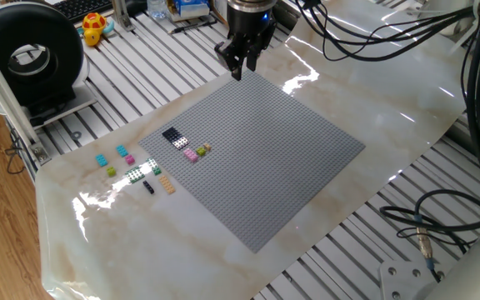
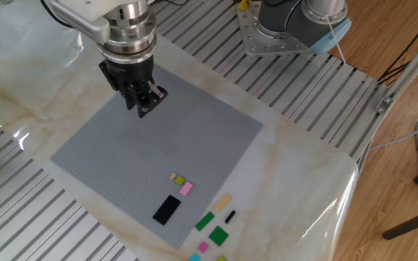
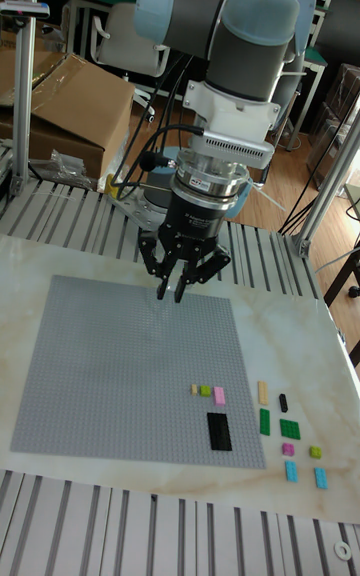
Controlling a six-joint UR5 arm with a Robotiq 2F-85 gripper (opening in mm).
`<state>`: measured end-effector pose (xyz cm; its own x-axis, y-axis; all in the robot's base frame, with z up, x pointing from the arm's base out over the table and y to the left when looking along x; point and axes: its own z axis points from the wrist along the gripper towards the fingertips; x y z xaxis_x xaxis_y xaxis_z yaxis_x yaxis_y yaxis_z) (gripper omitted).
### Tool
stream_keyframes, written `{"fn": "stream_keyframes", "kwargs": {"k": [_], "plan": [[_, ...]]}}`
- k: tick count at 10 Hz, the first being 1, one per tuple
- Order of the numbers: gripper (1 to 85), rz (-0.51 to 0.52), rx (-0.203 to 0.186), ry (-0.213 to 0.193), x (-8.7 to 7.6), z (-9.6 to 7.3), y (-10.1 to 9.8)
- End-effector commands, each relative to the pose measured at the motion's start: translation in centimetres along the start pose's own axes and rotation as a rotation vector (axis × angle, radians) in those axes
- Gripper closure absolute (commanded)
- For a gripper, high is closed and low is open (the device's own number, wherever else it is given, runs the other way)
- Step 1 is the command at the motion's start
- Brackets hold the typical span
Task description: Stack small Lego blocks randomly, one at a time
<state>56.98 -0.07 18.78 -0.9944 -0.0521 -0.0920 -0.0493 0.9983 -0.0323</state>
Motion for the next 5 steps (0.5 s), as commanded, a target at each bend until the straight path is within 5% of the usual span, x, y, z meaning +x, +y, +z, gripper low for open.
{"fn": "stream_keyframes", "kwargs": {"k": [1,5], "plan": [[84.3,0.000,-0.012,-0.020,-0.59,-0.06,0.41],[84.3,-0.018,-0.001,-0.019,-1.13,-0.94,0.75]]}}
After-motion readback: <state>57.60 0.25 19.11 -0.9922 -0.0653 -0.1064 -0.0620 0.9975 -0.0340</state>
